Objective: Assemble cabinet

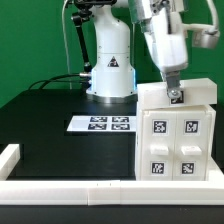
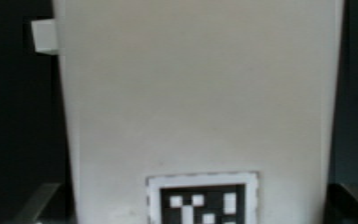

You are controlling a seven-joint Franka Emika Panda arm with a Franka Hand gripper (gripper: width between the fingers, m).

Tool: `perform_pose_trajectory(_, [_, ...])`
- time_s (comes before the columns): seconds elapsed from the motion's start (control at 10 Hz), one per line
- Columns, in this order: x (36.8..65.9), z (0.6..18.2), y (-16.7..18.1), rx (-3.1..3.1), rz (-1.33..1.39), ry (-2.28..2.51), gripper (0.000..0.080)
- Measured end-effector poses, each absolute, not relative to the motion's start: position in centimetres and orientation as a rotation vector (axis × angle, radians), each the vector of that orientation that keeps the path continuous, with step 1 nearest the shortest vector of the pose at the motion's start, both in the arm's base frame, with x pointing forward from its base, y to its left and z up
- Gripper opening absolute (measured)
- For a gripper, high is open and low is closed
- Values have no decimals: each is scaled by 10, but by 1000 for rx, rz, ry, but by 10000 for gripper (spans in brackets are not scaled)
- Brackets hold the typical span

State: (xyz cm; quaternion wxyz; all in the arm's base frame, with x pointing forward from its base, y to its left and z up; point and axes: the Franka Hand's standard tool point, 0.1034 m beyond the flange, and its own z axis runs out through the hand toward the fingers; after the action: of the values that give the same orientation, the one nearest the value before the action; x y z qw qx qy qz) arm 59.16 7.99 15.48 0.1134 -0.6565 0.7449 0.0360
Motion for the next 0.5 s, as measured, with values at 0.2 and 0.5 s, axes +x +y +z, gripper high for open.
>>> perform_pose_trajectory(0.2, [591,154,80,-1828,127,2271,560])
perform_pose_trajectory(0.5, [592,155,81,-1560,171,2460,560])
